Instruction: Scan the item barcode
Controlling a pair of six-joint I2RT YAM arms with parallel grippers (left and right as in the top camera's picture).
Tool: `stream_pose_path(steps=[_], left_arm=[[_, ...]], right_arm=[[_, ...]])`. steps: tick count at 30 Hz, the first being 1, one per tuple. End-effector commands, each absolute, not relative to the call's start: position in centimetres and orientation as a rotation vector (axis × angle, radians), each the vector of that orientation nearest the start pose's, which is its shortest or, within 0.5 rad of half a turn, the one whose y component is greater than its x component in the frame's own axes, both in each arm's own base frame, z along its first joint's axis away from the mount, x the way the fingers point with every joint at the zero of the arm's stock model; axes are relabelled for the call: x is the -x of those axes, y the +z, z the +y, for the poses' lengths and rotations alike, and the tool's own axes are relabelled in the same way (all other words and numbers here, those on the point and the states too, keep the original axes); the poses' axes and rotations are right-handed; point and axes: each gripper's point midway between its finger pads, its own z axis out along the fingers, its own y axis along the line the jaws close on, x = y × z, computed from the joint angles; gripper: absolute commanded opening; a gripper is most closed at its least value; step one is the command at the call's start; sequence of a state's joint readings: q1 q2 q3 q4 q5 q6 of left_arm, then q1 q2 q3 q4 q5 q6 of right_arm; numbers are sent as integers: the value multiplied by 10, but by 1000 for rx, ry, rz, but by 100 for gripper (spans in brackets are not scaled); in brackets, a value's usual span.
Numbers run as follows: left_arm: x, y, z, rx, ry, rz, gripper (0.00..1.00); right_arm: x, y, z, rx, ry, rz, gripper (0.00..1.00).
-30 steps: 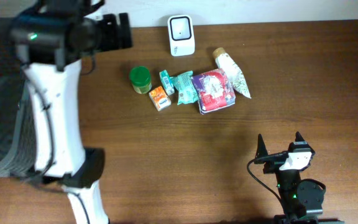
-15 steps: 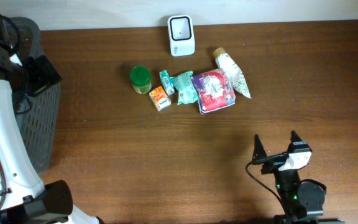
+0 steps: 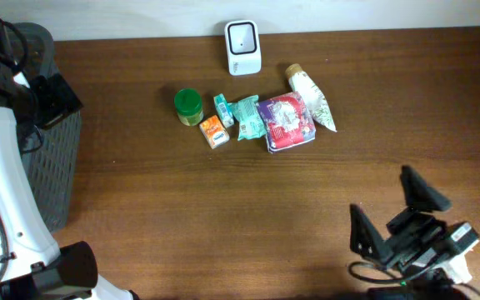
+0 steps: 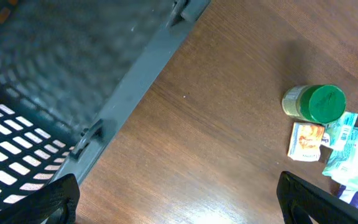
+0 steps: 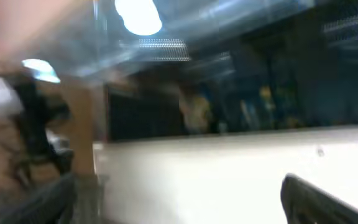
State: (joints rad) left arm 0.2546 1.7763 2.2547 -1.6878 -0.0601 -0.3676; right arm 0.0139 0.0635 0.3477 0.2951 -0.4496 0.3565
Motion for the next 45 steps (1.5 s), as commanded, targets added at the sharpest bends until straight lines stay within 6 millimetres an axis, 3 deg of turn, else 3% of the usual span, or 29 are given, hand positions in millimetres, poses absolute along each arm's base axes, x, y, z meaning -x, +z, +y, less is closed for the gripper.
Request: stream_pose_path(steps=[1, 4, 5, 8, 10, 12, 14, 18, 20, 22, 26, 30, 36, 40, 45], left_arm=[[-331, 316, 99, 883, 60, 2608, 99], [-331, 316, 99, 883, 60, 2608, 99], [-331, 316, 99, 883, 60, 2608, 99], [-331, 316, 99, 879, 59, 2609, 99], [-331, 316, 100, 883, 60, 2608, 99], [-331, 316, 99, 883, 61, 2608, 99], [-331, 316, 99, 883, 61, 2608, 99], [-331, 316, 99, 883, 61, 2608, 99], [-331, 316, 99, 883, 61, 2608, 99], [-331, 316, 99, 883, 61, 2608, 99], [-331, 316, 99, 883, 61, 2608, 99], [-331, 316, 99, 883, 61, 2608, 99], [-331, 316, 99, 883, 61, 2608, 99], [-331, 316, 99, 883, 61, 2608, 99], [-331, 316, 99, 883, 61, 2608, 99]], right_arm=[[-186, 399, 76, 368, 312, 1209, 99], [-229, 392, 77, 383, 324, 1497, 98], [-257, 383, 79, 368, 373, 1683, 99], [-291, 365, 85, 353, 471, 1952, 99], [-318, 355, 104, 376, 666, 2119, 98], [-328, 346, 123, 418, 850, 2168, 98], [-345, 315, 135, 417, 1010, 2243, 99], [-378, 250, 135, 268, 1105, 2432, 99], [-396, 200, 125, 17, 1071, 2613, 90], [-409, 163, 116, -133, 1013, 2707, 91], [-437, 118, 104, -157, 888, 2732, 90], [-455, 96, 98, -159, 820, 2719, 83], [-452, 63, 107, -138, 716, 2802, 82], [-442, 44, 140, -46, 725, 2856, 82], [-427, 48, 185, 89, 825, 2858, 77]])
